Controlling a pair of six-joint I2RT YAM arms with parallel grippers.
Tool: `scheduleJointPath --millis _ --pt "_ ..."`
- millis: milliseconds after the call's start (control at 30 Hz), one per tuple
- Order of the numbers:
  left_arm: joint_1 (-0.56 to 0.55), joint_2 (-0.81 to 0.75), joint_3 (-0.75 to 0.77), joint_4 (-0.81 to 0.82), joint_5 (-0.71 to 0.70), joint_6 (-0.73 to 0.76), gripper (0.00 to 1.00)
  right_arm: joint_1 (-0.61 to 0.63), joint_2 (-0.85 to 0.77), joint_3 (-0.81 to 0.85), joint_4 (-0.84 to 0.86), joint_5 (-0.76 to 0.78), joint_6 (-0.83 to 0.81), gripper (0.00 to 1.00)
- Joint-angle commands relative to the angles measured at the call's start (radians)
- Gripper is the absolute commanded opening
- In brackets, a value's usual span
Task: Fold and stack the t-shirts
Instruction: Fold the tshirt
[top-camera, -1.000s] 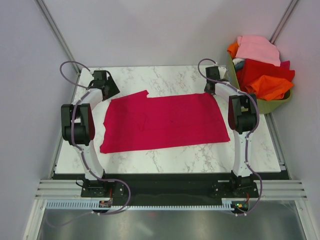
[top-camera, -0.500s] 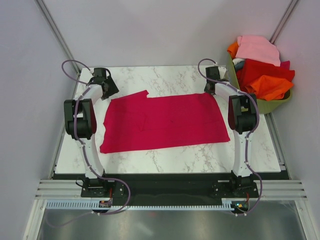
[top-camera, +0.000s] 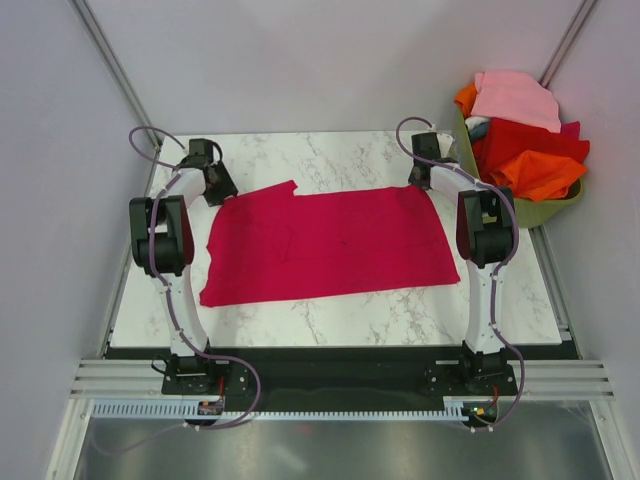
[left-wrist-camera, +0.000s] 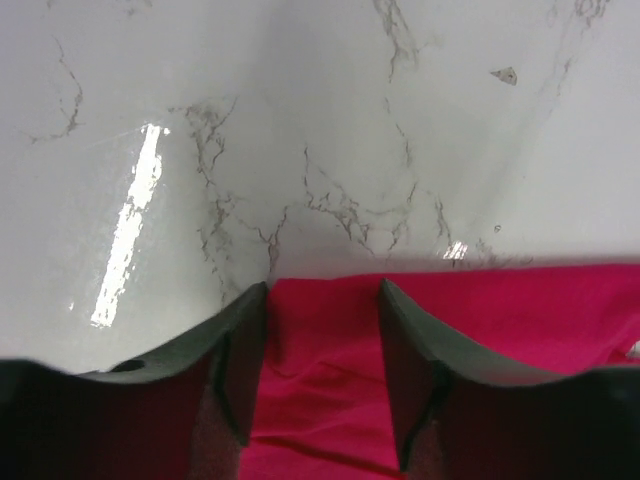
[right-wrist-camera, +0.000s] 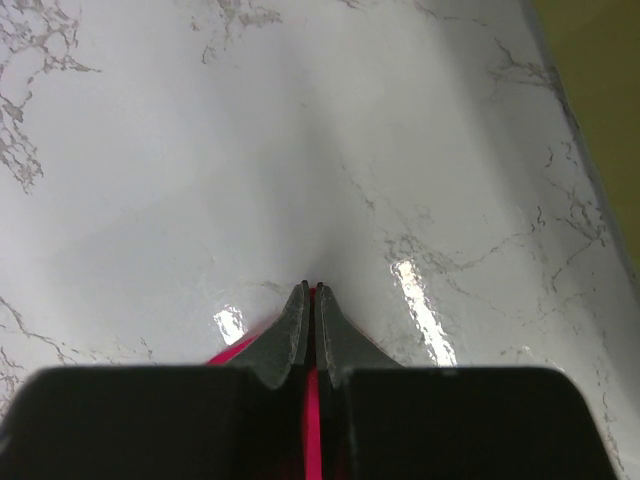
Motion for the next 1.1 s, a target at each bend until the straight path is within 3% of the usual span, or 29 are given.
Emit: scheduleJointPath --millis 0,167,200,267,400,533,667,767,800,833,900,1067 --pt "0.0 0.009 0.057 -0.012 0.055 -0.009 0.52 -0.001 -0.005 -0.007 -0.001 -0.03 0.013 0.04" --pt "0.001 0.063 0.116 -0.01 0.052 0.004 0.22 0.0 -0.01 -0.012 0.0 -0.031 0.016 0.04" --pt "0.001 0.064 0.116 -0.012 0.049 0.004 0.11 -0.001 -0.013 -0.015 0.0 -0.033 0.016 0.04" --pt "0.0 0.051 0.105 -0.011 0.038 0.001 0.04 -0.003 -0.015 -0.016 0.003 -0.036 0.016 0.04" --pt "-0.002 -0.009 0.058 0.041 -0.019 -0.001 0.02 -0.003 -0.031 -0.025 0.005 -0.045 0.018 0.03" --pt "-0.003 -0.103 -0.08 0.182 -0.002 0.001 0.02 -0.003 -0.059 -0.052 0.023 -0.063 0.019 0.02" --pt "-0.005 -0.149 -0.121 0.218 0.006 0.008 0.03 -0.004 -0.085 -0.085 0.051 -0.08 0.024 0.02" --pt "-0.005 -0.172 -0.121 0.235 0.006 0.008 0.32 -0.006 -0.085 -0.088 0.06 -0.09 0.025 0.02" --pt "-0.011 -0.178 -0.118 0.244 0.006 0.016 0.49 -0.004 -0.085 -0.088 0.062 -0.093 0.025 0.02" --pt "-0.017 -0.182 -0.114 0.252 0.006 0.027 0.55 -0.006 -0.087 -0.088 0.062 -0.094 0.025 0.02" --pt "-0.035 -0.175 -0.096 0.269 0.056 0.081 0.63 -0.007 -0.088 -0.091 0.065 -0.093 0.024 0.02" --pt "-0.097 -0.039 0.071 0.223 0.223 0.186 0.68 -0.007 -0.085 -0.091 0.069 -0.1 0.024 0.02"
